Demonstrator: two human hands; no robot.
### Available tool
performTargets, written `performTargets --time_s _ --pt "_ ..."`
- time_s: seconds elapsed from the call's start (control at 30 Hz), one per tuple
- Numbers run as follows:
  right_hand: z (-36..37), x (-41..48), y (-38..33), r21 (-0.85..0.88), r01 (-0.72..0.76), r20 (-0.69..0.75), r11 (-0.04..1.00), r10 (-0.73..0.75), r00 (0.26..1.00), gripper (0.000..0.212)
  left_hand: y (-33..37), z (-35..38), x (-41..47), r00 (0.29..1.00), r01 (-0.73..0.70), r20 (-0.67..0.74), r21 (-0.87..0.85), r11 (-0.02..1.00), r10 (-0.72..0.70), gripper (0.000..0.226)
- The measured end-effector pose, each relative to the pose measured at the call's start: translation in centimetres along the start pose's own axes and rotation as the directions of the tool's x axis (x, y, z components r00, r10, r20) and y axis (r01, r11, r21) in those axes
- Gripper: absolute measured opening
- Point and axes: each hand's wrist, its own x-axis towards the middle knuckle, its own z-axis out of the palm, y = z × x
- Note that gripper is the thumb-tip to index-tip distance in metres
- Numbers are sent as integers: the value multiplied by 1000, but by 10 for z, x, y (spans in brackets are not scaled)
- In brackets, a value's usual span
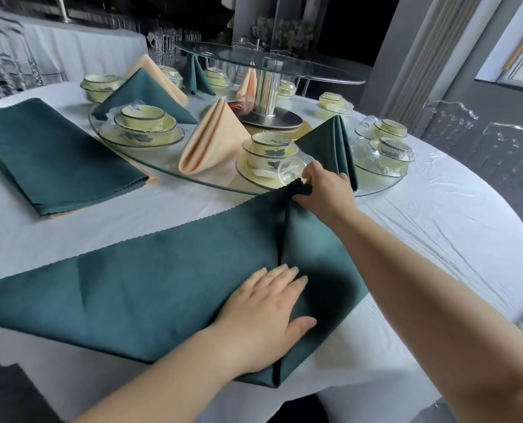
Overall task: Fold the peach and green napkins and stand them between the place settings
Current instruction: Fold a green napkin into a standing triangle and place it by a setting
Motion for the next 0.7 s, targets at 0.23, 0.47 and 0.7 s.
performTargets --time_s 0.23,0.47,0.7 --pt "-6 -40 23 313 -63 -209 948 133 969 35 2 3 0 1000 2 24 104 995 -5 103" --pt "-12 -149 10 409 82 105 909 -136 985 39 6 2 -3 998 31 49 180 983 -41 73" --pt "-2 -139 44 70 134 350 989 -150 925 102 7 3 -3 998 21 46 243 970 -33 93"
